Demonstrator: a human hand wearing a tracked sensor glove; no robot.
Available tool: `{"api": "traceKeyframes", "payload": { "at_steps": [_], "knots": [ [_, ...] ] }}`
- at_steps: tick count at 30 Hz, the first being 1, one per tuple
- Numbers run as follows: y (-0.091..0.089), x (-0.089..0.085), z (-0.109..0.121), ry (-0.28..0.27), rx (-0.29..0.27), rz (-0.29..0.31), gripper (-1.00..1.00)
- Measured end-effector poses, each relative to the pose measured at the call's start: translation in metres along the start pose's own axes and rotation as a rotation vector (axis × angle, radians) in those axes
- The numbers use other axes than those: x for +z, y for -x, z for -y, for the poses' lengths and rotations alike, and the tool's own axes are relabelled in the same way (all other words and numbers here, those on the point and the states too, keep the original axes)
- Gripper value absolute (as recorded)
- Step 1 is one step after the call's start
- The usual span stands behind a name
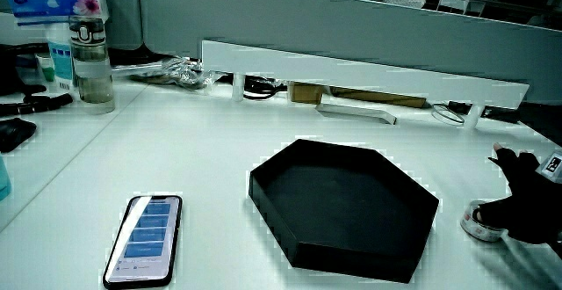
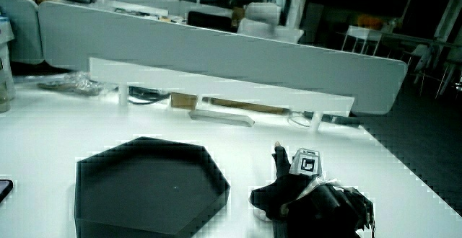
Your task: Pick paper clip from desk
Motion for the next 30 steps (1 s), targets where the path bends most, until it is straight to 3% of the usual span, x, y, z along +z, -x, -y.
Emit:
{"api": "traceKeyframes", "payload": {
  "at_steps": [7,13,15,16,18,21,22,23,26,27,29,30],
  "knots": [
    [0.000,-0.005,-0.003,0.001,-0.020,0.016,0.00],
    [0.001,-0.017,-0.009,0.085,-0.055,0.039,0.00],
    [0.001,-0.018,-0.008,0.083,-0.057,0.023,0.00],
    [0.001,-0.022,-0.013,0.109,-0.078,0.047,0.00],
    [0.002,-0.025,-0.014,0.131,-0.067,0.046,0.00],
    [0.005,-0.027,-0.013,0.136,-0.043,0.048,0.20],
    [0.004,-0.029,-0.014,0.126,-0.083,0.075,0.27],
    [0.004,-0.031,-0.016,0.141,-0.058,0.048,0.33],
    [0.006,-0.026,-0.009,0.051,-0.050,0.017,0.53],
    [0.008,-0.025,-0.008,0.034,-0.027,-0.016,0.60],
    [0.010,-0.024,-0.009,0.004,-0.038,-0.006,0.73],
    [0.010,-0.022,-0.009,0.017,-0.029,-0.013,0.80]
  ]
}}
